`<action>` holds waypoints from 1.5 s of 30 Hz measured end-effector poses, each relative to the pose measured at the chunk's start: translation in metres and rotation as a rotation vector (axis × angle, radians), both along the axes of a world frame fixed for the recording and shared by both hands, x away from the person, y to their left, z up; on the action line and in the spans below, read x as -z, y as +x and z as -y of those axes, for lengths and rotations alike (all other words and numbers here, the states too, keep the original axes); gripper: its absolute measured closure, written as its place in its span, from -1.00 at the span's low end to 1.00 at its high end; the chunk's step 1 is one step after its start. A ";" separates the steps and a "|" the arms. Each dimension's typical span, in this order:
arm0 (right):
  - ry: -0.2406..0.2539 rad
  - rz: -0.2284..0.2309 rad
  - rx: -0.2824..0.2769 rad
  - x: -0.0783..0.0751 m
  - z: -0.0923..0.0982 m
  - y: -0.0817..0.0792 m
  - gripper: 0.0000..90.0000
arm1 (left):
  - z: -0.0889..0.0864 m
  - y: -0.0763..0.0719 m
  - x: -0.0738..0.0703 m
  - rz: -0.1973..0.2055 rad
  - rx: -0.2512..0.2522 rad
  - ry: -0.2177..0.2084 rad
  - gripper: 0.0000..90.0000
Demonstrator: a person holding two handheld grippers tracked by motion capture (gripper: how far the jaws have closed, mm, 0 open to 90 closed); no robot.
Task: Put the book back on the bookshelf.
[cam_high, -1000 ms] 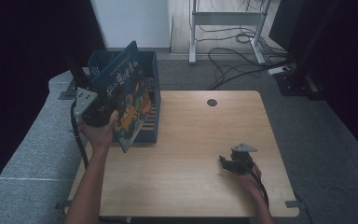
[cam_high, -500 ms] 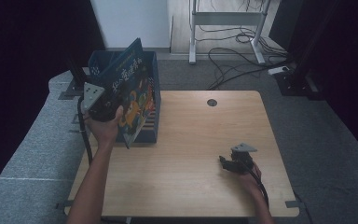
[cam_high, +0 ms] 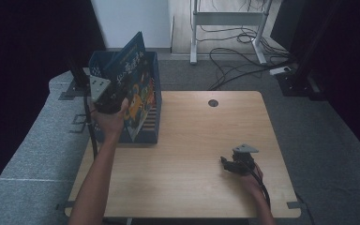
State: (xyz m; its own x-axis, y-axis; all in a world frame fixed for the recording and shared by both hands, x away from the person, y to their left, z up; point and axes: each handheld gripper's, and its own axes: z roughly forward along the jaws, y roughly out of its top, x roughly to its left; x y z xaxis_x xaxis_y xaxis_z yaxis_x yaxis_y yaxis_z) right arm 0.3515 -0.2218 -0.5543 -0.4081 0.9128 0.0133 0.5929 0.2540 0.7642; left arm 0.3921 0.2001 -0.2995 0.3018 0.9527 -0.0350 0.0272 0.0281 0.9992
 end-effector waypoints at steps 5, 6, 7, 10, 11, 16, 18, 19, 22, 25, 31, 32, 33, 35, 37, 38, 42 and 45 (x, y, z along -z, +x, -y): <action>-0.002 -0.001 0.000 0.000 0.000 0.000 -0.24 | 0.003 0.006 0.000 -0.004 -0.003 0.005 0.83; -0.001 -0.001 0.000 0.000 0.000 0.000 -0.25 | 0.004 0.008 0.000 -0.008 -0.002 0.002 0.83; 0.000 0.000 0.000 0.000 0.000 0.000 -0.24 | 0.005 0.009 0.000 -0.015 -0.004 0.001 0.83; -0.002 -0.001 0.001 0.000 0.000 0.000 -0.24 | 0.007 0.014 -0.001 -0.027 -0.011 0.008 0.82; -0.001 0.000 0.002 0.000 0.000 0.000 -0.25 | 0.008 0.015 0.000 -0.025 -0.012 0.012 0.83; 0.000 -0.002 0.003 0.000 0.000 -0.001 -0.25 | 0.010 0.024 0.005 -0.033 -0.024 0.026 0.83; -0.002 -0.002 0.003 0.000 0.000 -0.001 -0.25 | 0.009 0.028 0.007 -0.043 -0.034 0.023 0.83; 0.000 -0.001 0.003 0.000 0.000 -0.001 -0.25 | 0.009 0.029 0.007 -0.045 -0.039 0.027 0.83; 0.001 -0.002 0.004 0.000 0.000 -0.001 -0.25 | 0.009 0.034 0.010 -0.045 -0.051 0.036 0.83; 0.000 -0.002 0.003 0.000 0.000 -0.001 -0.25 | 0.008 0.038 0.012 -0.040 -0.057 0.030 0.83; -0.002 0.000 0.005 0.000 0.000 -0.001 -0.25 | 0.013 0.042 0.015 -0.021 -0.076 0.032 0.83; -0.001 0.001 0.005 0.000 0.000 -0.001 -0.25 | 0.014 0.043 0.016 -0.023 -0.074 0.034 0.82; -0.001 0.001 0.005 0.000 0.000 -0.001 -0.25 | 0.015 0.044 0.017 -0.024 -0.072 0.039 0.83; -0.002 0.001 0.005 0.000 0.000 -0.001 -0.25 | 0.016 0.046 0.019 -0.032 -0.070 0.035 0.82; -0.002 0.000 0.004 0.000 0.000 -0.001 -0.24 | 0.017 0.049 0.021 -0.034 -0.072 0.032 0.82; -0.002 0.000 0.004 0.000 0.000 -0.001 -0.25 | 0.018 0.051 0.022 -0.035 -0.074 0.031 0.82; -0.002 0.001 0.005 0.000 0.000 -0.002 -0.24 | 0.020 0.056 0.025 -0.033 -0.089 0.043 0.82; -0.002 0.001 0.005 0.000 0.000 -0.002 -0.25 | 0.021 0.059 0.027 -0.028 -0.095 0.044 0.82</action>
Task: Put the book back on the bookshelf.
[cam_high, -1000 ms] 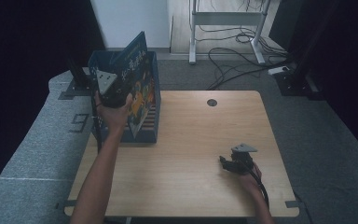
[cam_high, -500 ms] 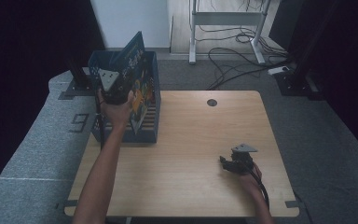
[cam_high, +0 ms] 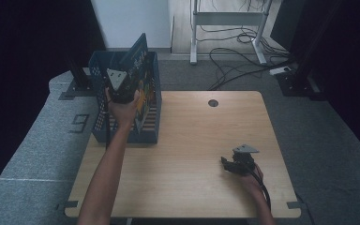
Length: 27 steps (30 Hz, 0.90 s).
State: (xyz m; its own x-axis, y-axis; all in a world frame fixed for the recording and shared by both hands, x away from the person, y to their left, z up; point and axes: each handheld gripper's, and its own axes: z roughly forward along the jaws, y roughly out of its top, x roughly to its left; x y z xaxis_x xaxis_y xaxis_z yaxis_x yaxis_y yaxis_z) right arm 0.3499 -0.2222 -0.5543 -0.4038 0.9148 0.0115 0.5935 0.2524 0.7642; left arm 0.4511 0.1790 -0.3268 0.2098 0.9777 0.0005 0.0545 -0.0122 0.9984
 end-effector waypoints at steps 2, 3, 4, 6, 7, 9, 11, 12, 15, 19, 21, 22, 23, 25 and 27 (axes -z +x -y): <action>0.001 -0.001 0.001 0.000 0.000 0.000 -0.24 | 0.000 0.001 0.000 0.005 0.000 -0.008 0.82; 0.000 0.000 0.002 0.000 0.000 0.000 -0.24 | 0.000 0.002 0.001 0.007 0.000 -0.010 0.82; 0.001 0.000 0.002 0.000 0.000 0.000 -0.24 | 0.001 0.002 0.001 0.009 -0.002 -0.012 0.82; 0.001 0.001 0.003 0.000 0.000 0.000 -0.24 | 0.002 0.003 0.002 0.016 -0.011 -0.009 0.83; 0.001 0.001 0.004 0.000 0.000 0.000 -0.24 | 0.003 0.003 0.003 0.020 -0.018 -0.003 0.83; 0.000 0.002 0.003 0.000 0.000 -0.001 -0.24 | 0.005 0.004 0.004 0.028 -0.027 0.002 0.83; 0.000 0.002 0.004 0.000 0.000 -0.001 -0.24 | 0.005 0.006 0.005 0.032 -0.029 0.008 0.83; 0.000 0.002 0.004 0.000 0.000 -0.001 -0.24 | 0.005 0.007 0.006 0.031 -0.029 0.005 0.83; 0.000 0.001 0.004 0.000 0.000 -0.001 -0.24 | 0.006 0.010 0.008 0.031 -0.029 -0.003 0.83; -0.001 0.000 0.003 0.000 0.001 -0.001 -0.24 | 0.009 0.013 0.011 0.044 -0.032 -0.006 0.83; 0.000 -0.002 0.005 0.000 0.001 -0.002 -0.24 | 0.010 0.015 0.012 0.048 -0.032 -0.003 0.83; 0.001 -0.002 0.005 0.000 0.001 -0.002 -0.24 | 0.011 0.015 0.013 0.049 -0.032 0.001 0.83; 0.001 -0.002 0.005 0.000 0.001 -0.002 -0.24 | 0.012 0.016 0.014 0.049 -0.033 0.002 0.83; 0.000 -0.002 0.005 0.000 0.001 -0.002 -0.24 | 0.013 0.017 0.015 0.052 -0.035 0.007 0.83; 0.000 -0.002 0.005 0.000 0.001 -0.002 -0.24 | 0.014 0.018 0.017 0.057 -0.037 0.011 0.83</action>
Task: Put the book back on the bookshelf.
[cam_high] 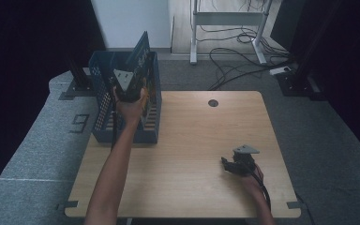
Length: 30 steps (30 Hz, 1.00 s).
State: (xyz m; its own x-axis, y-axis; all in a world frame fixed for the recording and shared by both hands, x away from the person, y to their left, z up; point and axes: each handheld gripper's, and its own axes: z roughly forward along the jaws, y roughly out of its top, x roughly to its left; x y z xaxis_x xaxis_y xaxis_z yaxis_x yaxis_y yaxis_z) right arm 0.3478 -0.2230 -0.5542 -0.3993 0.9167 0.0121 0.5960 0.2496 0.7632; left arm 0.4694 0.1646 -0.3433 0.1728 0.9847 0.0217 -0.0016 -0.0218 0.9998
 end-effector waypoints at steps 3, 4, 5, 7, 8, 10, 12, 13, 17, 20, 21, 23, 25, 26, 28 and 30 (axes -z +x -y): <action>0.000 0.000 0.000 0.000 0.000 0.000 -0.24 | 0.000 0.002 0.000 0.004 0.000 -0.003 0.83; 0.000 0.000 0.000 0.000 0.000 0.000 -0.24 | 0.000 0.002 0.001 0.003 -0.001 -0.009 0.83; 0.000 0.000 0.000 0.000 0.000 0.000 -0.24 | 0.001 0.003 0.002 0.001 -0.001 -0.001 0.83; 0.000 -0.001 0.000 0.000 0.000 -0.001 -0.24 | 0.002 0.003 0.004 0.000 -0.001 0.008 0.83; 0.000 0.000 0.000 0.000 0.000 -0.001 -0.24 | 0.003 0.003 0.005 0.001 -0.002 0.009 0.83; 0.000 -0.001 0.000 0.000 0.000 -0.001 -0.24 | 0.003 0.004 0.008 0.001 -0.003 0.002 0.83; 0.001 0.000 0.002 0.000 0.000 -0.001 -0.24 | 0.004 0.005 0.012 -0.006 -0.003 0.002 0.83; 0.001 0.000 0.003 0.000 0.000 -0.001 -0.24 | 0.004 0.006 0.013 -0.009 -0.003 0.003 0.83; 0.001 0.002 0.002 0.000 0.001 -0.001 -0.24 | 0.005 0.008 0.022 -0.024 -0.009 0.007 0.83; 0.001 0.002 0.001 0.000 0.001 -0.001 -0.24 | 0.006 0.009 0.028 -0.032 -0.006 0.014 0.83; 0.000 0.002 0.001 0.000 0.001 -0.001 -0.24 | 0.007 0.010 0.030 -0.037 -0.004 0.015 0.83; 0.000 0.002 0.001 0.000 0.001 -0.001 -0.24 | 0.009 0.011 0.034 -0.042 -0.002 0.018 0.82; 0.001 0.001 0.002 0.000 0.001 -0.001 -0.24 | 0.010 0.012 0.037 -0.051 -0.001 0.019 0.82; 0.000 0.001 0.002 0.000 0.001 -0.001 -0.24 | 0.011 0.012 0.039 -0.055 -0.001 0.021 0.82; 0.001 0.000 0.001 0.000 0.001 -0.001 -0.25 | 0.012 0.013 0.043 -0.063 0.002 0.025 0.82; 0.002 0.000 0.001 0.000 0.001 -0.001 -0.25 | 0.013 0.013 0.046 -0.063 0.002 0.022 0.82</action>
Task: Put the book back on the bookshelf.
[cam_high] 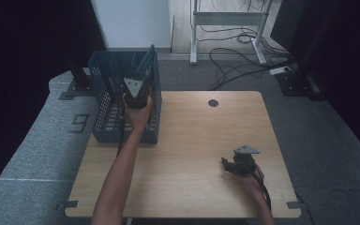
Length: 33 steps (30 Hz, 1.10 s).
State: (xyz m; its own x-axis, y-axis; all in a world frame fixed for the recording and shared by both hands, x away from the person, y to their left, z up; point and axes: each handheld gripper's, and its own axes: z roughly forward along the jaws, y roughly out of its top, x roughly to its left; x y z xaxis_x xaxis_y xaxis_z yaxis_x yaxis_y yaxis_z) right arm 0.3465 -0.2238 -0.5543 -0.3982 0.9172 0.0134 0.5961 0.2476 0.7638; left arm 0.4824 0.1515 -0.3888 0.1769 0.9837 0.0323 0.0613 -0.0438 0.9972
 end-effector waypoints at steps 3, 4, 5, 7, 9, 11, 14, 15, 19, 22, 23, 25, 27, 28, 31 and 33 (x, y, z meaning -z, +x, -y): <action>0.000 0.000 0.000 0.000 0.000 0.000 -0.25 | 0.001 -0.001 0.006 -0.002 0.000 0.004 0.82; 0.000 0.000 0.000 0.000 0.000 0.000 -0.25 | 0.001 -0.001 0.007 -0.003 0.000 0.007 0.82; 0.000 0.000 0.000 0.000 0.000 0.000 -0.25 | 0.001 -0.002 0.009 -0.001 0.000 0.005 0.82; 0.000 0.000 0.000 0.000 0.000 0.000 -0.25 | 0.001 -0.004 0.011 0.002 0.002 0.003 0.82; 0.000 0.001 0.000 0.000 0.000 0.000 -0.25 | 0.001 -0.007 0.013 0.008 0.005 0.015 0.81; -0.001 0.001 0.000 0.000 0.000 0.000 -0.25 | 0.002 -0.010 0.016 0.013 0.010 0.022 0.80; -0.002 0.000 0.002 0.000 0.000 -0.001 -0.25 | 0.003 -0.013 0.021 -0.001 0.030 0.033 0.76; -0.003 -0.001 0.001 0.000 0.000 -0.001 -0.25 | 0.003 -0.013 0.024 -0.003 0.037 0.030 0.73; -0.003 -0.002 0.001 0.000 0.000 -0.001 -0.25 | 0.005 -0.015 0.027 -0.009 0.047 0.023 0.62; -0.002 -0.003 0.002 0.000 0.000 -0.001 -0.25 | 0.005 -0.016 0.028 -0.019 0.056 0.021 0.54; -0.002 -0.003 0.002 0.000 0.000 -0.001 -0.25 | 0.005 -0.017 0.028 -0.019 0.059 0.020 0.51; -0.002 -0.003 0.002 0.000 0.000 -0.001 -0.25 | 0.005 -0.018 0.029 -0.025 0.066 0.028 0.43; -0.002 -0.003 0.002 0.000 0.000 -0.001 -0.25 | 0.006 -0.019 0.029 -0.026 0.072 0.034 0.37; -0.002 -0.003 0.002 0.000 0.000 -0.001 -0.25 | 0.006 -0.019 0.029 -0.026 0.074 0.039 0.33; -0.002 -0.003 0.003 0.000 0.000 -0.001 -0.25 | 0.006 -0.021 0.028 -0.028 0.078 0.040 0.20; -0.002 -0.003 0.002 0.000 0.000 -0.001 -0.25 | 0.004 -0.022 0.026 -0.025 0.081 0.035 0.17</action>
State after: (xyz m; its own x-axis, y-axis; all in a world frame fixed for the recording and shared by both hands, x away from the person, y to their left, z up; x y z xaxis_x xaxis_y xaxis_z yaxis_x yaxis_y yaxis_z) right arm 0.3451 -0.2239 -0.5541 -0.3960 0.9182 0.0126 0.5989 0.2479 0.7615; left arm 0.4607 0.1477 -0.4151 0.2573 0.9644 0.0609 0.0814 -0.0845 0.9931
